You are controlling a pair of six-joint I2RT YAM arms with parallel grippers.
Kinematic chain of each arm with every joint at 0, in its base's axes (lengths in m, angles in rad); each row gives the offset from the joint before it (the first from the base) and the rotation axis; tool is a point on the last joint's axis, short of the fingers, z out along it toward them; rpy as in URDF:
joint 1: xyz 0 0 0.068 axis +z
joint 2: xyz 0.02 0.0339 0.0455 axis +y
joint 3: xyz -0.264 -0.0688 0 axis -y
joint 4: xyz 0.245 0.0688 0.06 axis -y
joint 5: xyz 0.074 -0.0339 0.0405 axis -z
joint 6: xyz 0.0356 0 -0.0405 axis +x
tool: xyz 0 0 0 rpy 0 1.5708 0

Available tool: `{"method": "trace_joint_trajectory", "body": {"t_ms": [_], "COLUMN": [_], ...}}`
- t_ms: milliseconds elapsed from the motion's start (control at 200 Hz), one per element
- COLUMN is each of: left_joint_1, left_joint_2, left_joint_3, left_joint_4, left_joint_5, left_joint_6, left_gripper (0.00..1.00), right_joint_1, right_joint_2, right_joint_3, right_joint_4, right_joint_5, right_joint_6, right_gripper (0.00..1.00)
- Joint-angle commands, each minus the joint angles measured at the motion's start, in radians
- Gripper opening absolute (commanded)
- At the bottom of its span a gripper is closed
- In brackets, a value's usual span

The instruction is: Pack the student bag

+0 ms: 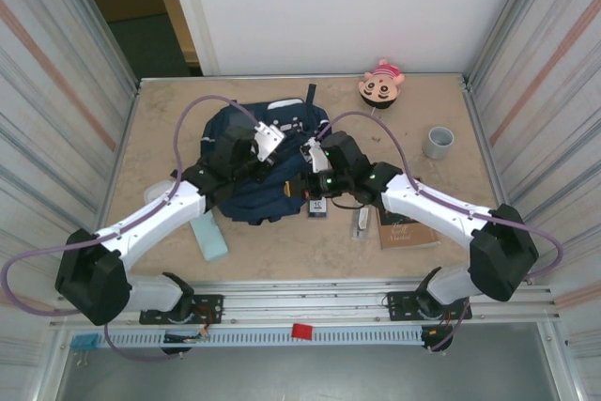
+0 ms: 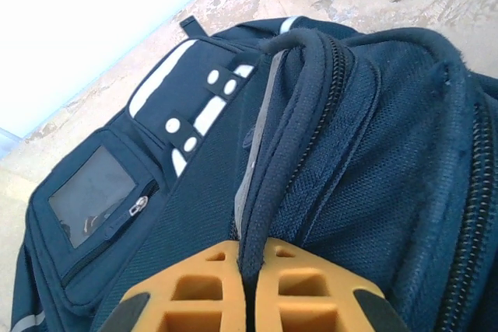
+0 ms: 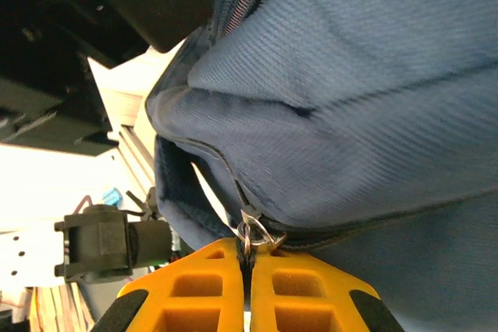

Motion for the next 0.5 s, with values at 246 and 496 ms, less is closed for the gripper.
{"method": "trace_joint_trajectory", "body": {"t_ms": [246,496], "left_joint_1": [-0.03,-0.05], "left_joint_2": [-0.019,-0.057], "left_joint_3": [0.035,-0.08], "left_joint_4": [-0.019,0.078], "left_joint_5": [-0.117,-0.179], "left_joint_6": [-0.123,-0.091], "left_gripper": [0.0,0.0], "right_joint_1": [-0.015,-0.007], "right_joint_2": [-0.046,-0.038], "right_joint_3": [-0.015,0.084], "right_joint_4": [0.055,-0.085], "right_joint_5": [0.037,-0.026], "right_joint_6": [0.228,0.263], "right_gripper": [0.04,0.05]}}
